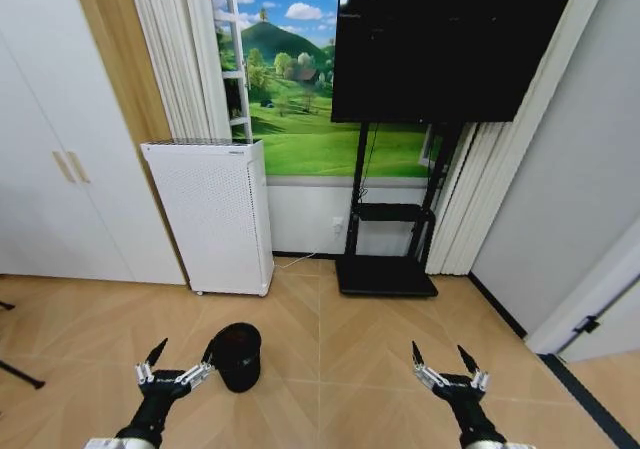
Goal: Pick up the trash bin and place the garbage on the floor into it.
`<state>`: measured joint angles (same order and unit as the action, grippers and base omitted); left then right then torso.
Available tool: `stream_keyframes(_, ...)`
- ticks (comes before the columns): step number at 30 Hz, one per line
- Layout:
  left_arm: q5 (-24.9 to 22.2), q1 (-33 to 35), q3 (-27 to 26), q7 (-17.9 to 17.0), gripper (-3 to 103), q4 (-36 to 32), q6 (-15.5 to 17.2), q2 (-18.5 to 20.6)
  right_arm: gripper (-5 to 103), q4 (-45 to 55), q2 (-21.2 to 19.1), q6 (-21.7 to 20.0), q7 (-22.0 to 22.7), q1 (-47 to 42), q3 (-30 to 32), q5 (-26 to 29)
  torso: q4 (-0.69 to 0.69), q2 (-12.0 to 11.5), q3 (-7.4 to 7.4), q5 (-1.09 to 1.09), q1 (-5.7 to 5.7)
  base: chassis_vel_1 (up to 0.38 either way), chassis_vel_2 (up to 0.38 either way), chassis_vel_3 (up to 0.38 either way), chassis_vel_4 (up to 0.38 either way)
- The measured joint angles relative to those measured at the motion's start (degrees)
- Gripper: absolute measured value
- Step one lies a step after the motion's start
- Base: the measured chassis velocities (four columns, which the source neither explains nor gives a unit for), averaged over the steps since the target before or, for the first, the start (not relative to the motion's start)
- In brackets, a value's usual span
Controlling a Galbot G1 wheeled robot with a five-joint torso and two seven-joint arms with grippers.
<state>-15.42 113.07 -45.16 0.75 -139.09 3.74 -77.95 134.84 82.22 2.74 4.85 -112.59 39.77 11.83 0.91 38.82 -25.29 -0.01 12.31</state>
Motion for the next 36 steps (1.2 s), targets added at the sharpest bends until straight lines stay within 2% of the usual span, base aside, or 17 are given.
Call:
stream_keyframes(6,0.0,0.0,0.0,0.0,100,0.0,0.0,0.0,100,0.0,0.0,0.0,0.0,0.0,0.0,0.0,0.03,0.0,-0.02,0.03,0.02,0.025,-0.051,-0.13,0.065)
stream_keyframes(15,0.0,0.0,0.0,0.0,100,0.0,0.0,0.0,100,0.0,0.0,0.0,0.0,0.0,0.0,0.0,0.0,-0.1,-0.04,-0.01,0.09,-0.135,-0.085,0.167,0.086)
stream_keyframes(24,0.0,0.0,0.0,0.0,100,0.0,0.0,0.0,100,0.0,0.0,0.0,0.0,0.0,0.0,0.0,0.0,-0.1,0.0,0.04,0.04,-0.119,-0.199,0.137,0.198)
stream_keyframes(25,0.0,0.0,0.0,0.0,100,0.0,0.0,0.0,100,0.0,0.0,0.0,0.0,0.0,0.0,0.0,0.01,-0.1,0.0,-0.02,0.03,-0.098,-0.121,0.106,0.132)
stream_keyframes(26,0.0,0.0,0.0,0.0,100,0.0,0.0,0.0,100,0.0,0.0,0.0,0.0,0.0,0.0,0.0,0.01,-0.1,0.0,0.04,0.02,-0.099,-0.121,0.106,0.07)
stream_keyframes(36,0.0,0.0,0.0,0.0,100,0.0,0.0,0.0,100,0.0,0.0,0.0,0.0,0.0,0.0,0.0,0.01,-0.1,0.0,0.01,0.04,0.008,0.006,-0.002,-0.018)
